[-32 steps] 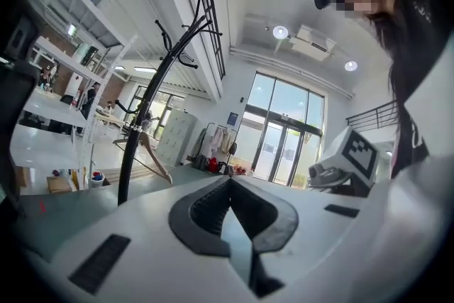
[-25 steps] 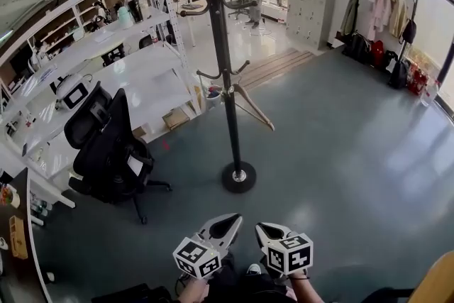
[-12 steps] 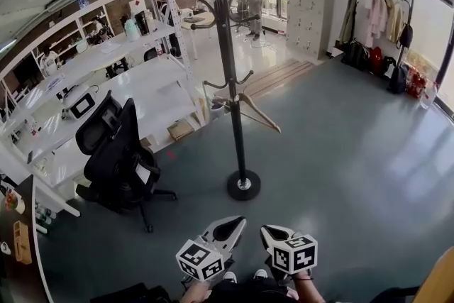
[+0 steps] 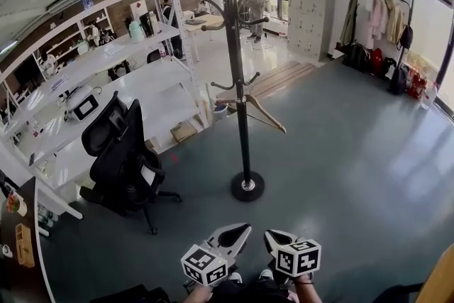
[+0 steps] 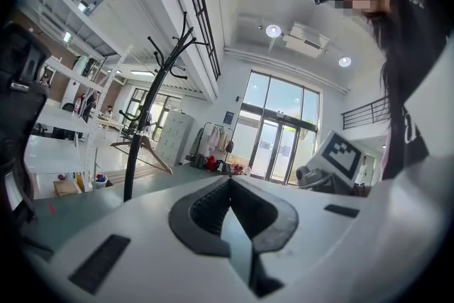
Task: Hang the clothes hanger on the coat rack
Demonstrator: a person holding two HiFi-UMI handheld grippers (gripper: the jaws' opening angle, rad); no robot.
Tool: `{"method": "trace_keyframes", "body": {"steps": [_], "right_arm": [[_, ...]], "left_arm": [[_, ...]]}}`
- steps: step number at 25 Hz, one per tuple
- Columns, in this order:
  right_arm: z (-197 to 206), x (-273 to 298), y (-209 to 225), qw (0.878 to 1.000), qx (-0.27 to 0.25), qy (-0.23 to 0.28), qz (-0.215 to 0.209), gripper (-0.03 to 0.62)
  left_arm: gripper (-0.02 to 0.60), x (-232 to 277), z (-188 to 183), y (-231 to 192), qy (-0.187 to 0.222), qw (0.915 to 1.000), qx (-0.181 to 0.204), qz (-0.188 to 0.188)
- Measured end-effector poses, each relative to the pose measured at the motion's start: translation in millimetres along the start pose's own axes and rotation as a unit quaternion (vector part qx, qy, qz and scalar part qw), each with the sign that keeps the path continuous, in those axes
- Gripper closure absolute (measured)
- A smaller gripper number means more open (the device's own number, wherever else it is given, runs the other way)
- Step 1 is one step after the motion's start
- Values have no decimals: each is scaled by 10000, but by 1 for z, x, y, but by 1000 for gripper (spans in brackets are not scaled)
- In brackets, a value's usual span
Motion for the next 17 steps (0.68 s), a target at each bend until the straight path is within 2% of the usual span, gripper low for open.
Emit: {"method": "trace_keyframes", "body": {"steps": [17], "right_arm": [[10,-7,-3,9999,85,7,129,585]], "left_arm": [[581,-9,2,-1,58,10000,-65,36]]}}
Point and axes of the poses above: the fingertips, and each gripper's own axes: x forward along the fingers, y to its right, z out of its underside, the point moved 3 cm from there along -x, backward along the fingers, and after that the axes turned 7 degrees about -z, right-handed, at the moved point
